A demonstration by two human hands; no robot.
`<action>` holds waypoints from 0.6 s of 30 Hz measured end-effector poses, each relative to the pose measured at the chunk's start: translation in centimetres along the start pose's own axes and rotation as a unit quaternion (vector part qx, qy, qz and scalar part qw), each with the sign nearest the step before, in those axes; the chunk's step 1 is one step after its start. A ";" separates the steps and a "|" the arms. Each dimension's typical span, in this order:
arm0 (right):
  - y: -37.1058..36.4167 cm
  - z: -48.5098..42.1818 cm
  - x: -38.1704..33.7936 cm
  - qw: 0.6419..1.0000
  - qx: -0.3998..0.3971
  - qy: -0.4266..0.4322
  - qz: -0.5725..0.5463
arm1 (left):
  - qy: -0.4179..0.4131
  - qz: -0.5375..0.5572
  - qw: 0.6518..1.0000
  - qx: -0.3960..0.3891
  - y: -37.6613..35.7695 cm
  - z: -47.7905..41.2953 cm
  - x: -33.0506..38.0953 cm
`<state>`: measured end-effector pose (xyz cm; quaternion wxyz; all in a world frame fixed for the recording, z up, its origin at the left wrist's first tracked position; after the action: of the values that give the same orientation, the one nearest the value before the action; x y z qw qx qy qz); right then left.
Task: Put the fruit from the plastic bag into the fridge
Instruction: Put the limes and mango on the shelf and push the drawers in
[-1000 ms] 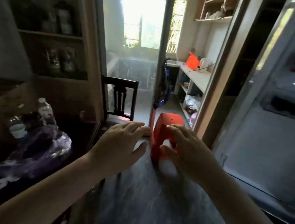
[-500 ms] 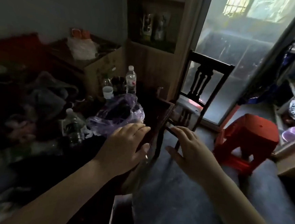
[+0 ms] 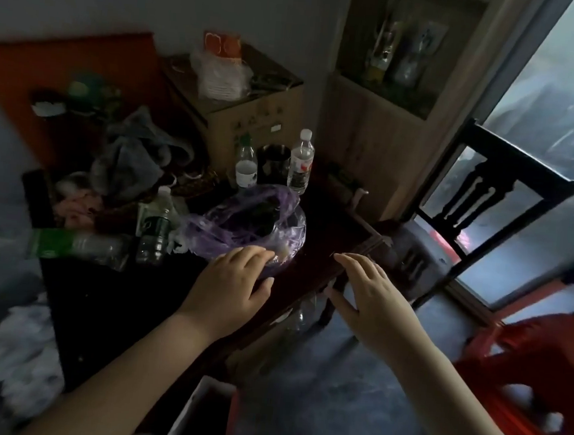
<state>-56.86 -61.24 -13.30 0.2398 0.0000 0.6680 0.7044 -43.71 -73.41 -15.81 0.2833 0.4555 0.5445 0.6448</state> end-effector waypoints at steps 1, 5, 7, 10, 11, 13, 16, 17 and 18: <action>0.4 -0.3 1.0 1.000 0.000 0.004 0.004 | 0.013 0.004 1.000 0.002 -0.4 -0.5 0.0; -0.1 -2.7 3.7 0.999 -0.024 0.025 0.010 | 0.063 0.012 0.998 0.008 -2.2 -2.1 -0.7; -1.1 -4.1 3.9 0.998 -0.041 0.043 0.011 | 0.082 0.014 0.997 0.006 -2.9 -2.6 -1.2; -2.6 -6.2 3.5 0.995 -0.073 0.072 0.014 | 0.102 0.018 0.995 0.005 -3.3 -3.3 -1.8; -2.9 -7.0 3.3 0.993 -0.082 0.081 0.013 | 0.110 0.016 0.994 0.006 -3.2 -3.5 -2.1; -3.5 -8.9 3.0 0.991 -0.088 0.099 0.015 | 0.120 0.017 0.993 0.013 -3.1 -4.2 -3.0; -4.3 -11.8 2.5 0.991 -0.091 0.102 0.012 | 0.135 0.023 0.991 0.008 -3.3 -5.4 -5.0; -4.4 -12.8 2.3 0.991 -0.088 0.097 0.009 | 0.138 0.026 0.990 0.005 -3.5 -6.0 -5.8; -4.5 -13.8 2.2 0.992 -0.083 0.092 0.005 | 0.140 0.031 0.990 0.000 -3.7 -6.6 -6.7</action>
<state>-61.70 -73.50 -19.69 0.1728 -0.0813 0.6268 0.7554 -47.24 -81.15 -21.21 0.1841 0.3770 0.5646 0.7108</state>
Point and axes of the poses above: each hand's wrist, its own z-axis away from the middle knuckle, its own y-axis out of the back of the hand, x = y × z, the point moved 9 cm from there along -z, towards the middle knuckle, and after that the axes turned 14 degrees about -x, right-handed, at the moved point
